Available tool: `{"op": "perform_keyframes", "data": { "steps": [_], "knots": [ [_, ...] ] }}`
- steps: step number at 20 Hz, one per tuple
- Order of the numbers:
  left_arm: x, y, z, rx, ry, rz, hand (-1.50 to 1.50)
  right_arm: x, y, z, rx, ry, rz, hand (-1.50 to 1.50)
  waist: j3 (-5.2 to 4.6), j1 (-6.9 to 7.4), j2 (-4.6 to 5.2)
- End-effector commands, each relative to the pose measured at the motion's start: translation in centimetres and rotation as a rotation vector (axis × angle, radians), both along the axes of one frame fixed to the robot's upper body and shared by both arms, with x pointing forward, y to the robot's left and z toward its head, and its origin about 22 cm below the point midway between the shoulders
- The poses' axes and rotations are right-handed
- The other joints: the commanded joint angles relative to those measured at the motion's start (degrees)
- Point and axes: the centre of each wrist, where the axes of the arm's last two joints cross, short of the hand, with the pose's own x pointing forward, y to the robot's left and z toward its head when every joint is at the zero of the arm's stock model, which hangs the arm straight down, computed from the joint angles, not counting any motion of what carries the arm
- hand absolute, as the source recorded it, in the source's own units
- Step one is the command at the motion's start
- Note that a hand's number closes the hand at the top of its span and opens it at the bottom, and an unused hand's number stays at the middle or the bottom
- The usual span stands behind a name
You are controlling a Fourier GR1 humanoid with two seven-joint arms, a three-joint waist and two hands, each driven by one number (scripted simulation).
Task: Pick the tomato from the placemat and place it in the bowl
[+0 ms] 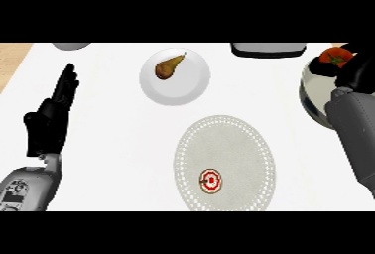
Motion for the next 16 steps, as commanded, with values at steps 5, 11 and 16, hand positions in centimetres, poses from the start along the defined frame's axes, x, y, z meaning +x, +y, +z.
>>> {"op": "perform_keyframes", "data": {
  "steps": [5,11,16],
  "knots": [
    [0.2,-0.6,0.1,0.008,-0.002,-0.004,0.00,-2.5,-7.8,-4.8,-0.118,0.108,-0.151,1.50,0.08,1.41,0.54],
    [-0.2,-1.2,0.1,-0.017,-0.006,-0.038,0.00,-4.2,-11.8,-5.2,0.088,0.069,-0.187,1.50,0.31,2.09,0.95],
    [-0.3,0.3,-0.4,-0.003,-0.029,-0.036,0.00,-5.0,-11.7,-6.7,0.200,0.019,-0.063,-1.50,0.39,2.45,1.17]
  ]
}}
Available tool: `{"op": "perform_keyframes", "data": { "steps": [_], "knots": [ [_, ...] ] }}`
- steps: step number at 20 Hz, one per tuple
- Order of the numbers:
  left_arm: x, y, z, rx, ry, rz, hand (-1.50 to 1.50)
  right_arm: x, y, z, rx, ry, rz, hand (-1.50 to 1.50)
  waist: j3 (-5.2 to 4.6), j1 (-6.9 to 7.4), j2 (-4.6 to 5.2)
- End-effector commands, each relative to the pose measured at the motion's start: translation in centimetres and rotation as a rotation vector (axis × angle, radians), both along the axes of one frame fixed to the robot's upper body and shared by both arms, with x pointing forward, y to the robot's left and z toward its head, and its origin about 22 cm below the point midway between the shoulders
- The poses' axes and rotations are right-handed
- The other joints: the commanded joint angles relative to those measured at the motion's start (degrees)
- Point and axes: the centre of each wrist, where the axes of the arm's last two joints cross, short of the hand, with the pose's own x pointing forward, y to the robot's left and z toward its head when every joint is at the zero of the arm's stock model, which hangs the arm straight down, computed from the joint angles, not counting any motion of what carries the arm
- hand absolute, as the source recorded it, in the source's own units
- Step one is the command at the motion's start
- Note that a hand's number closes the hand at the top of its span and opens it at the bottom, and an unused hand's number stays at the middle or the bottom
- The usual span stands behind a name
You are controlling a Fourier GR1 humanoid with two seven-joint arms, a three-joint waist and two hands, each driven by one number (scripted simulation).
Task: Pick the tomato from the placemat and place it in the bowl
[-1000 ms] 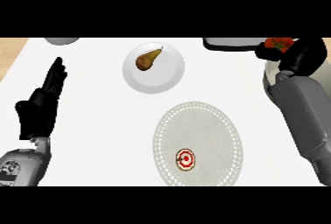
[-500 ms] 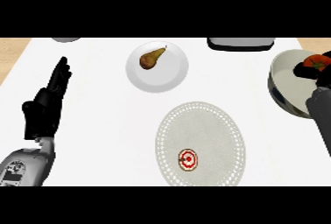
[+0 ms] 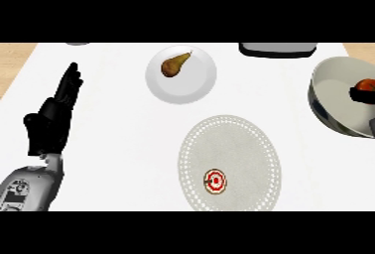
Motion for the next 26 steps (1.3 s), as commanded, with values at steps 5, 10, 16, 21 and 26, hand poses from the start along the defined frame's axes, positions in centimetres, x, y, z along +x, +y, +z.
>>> {"op": "perform_keyframes", "data": {
  "steps": [5,10,16,21,26],
  "knots": [
    [0.4,-1.2,0.1,-0.004,0.005,0.006,0.00,-0.9,-1.7,0.0,0.077,-0.200,0.122,-1.50,-0.01,-0.18,-0.12],
    [1.3,0.6,0.7,-0.005,0.010,-0.002,0.00,-1.4,-2.3,-0.7,0.084,-0.307,0.106,-1.50,-0.13,-0.53,-0.26],
    [0.3,0.1,-0.3,0.001,0.026,0.054,0.00,-4.6,-3.7,-2.5,0.185,-0.389,0.163,-1.50,-0.32,-2.39,-1.15],
    [-0.5,1.8,-0.9,0.007,0.031,0.064,0.00,-7.7,-4.9,-2.1,0.215,-0.489,0.217,-1.50,-0.44,-3.82,-1.64],
    [-0.8,2.3,-0.6,-0.004,0.031,0.069,0.00,-12.7,-4.8,-2.6,0.261,-0.480,0.294,-1.50,-0.44,-3.40,-1.50]
  ]
}}
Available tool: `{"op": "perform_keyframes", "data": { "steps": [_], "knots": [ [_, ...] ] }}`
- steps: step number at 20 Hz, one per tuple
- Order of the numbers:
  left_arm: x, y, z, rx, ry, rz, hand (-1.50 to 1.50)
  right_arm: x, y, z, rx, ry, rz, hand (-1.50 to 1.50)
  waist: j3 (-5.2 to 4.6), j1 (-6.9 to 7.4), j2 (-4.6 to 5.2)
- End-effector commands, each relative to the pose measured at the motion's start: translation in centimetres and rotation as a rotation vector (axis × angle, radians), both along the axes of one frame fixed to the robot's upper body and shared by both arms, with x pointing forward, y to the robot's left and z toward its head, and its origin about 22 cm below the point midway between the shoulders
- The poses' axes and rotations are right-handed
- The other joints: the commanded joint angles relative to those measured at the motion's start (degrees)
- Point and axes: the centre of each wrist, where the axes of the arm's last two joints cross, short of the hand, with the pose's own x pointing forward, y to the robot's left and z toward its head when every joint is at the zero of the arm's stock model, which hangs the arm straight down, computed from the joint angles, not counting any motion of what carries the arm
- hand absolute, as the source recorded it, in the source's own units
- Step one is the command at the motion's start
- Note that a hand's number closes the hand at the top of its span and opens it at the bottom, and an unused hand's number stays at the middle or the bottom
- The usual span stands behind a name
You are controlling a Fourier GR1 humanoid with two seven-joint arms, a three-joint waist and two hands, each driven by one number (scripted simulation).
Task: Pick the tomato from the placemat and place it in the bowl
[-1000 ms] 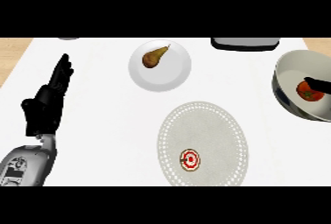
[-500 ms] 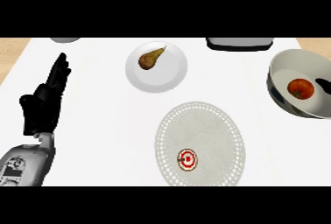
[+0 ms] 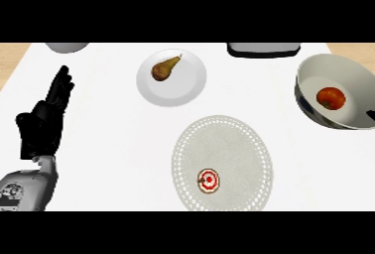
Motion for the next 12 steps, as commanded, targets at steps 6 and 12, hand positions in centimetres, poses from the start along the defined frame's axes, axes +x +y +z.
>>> {"op": "perform_keyframes", "data": {
  "steps": [6,12],
  "knots": [
    [-1.0,0.1,-0.7,0.006,-0.006,0.002,0.00,-7.8,4.9,0.5,0.008,-0.046,0.111,-1.50,-0.03,0.22,0.13],
    [-0.5,-0.1,0.6,0.012,-0.015,-0.013,0.00,-10.8,6.1,-0.9,-0.007,-0.036,0.120,-1.50,0.06,1.00,0.36]
  ]
}}
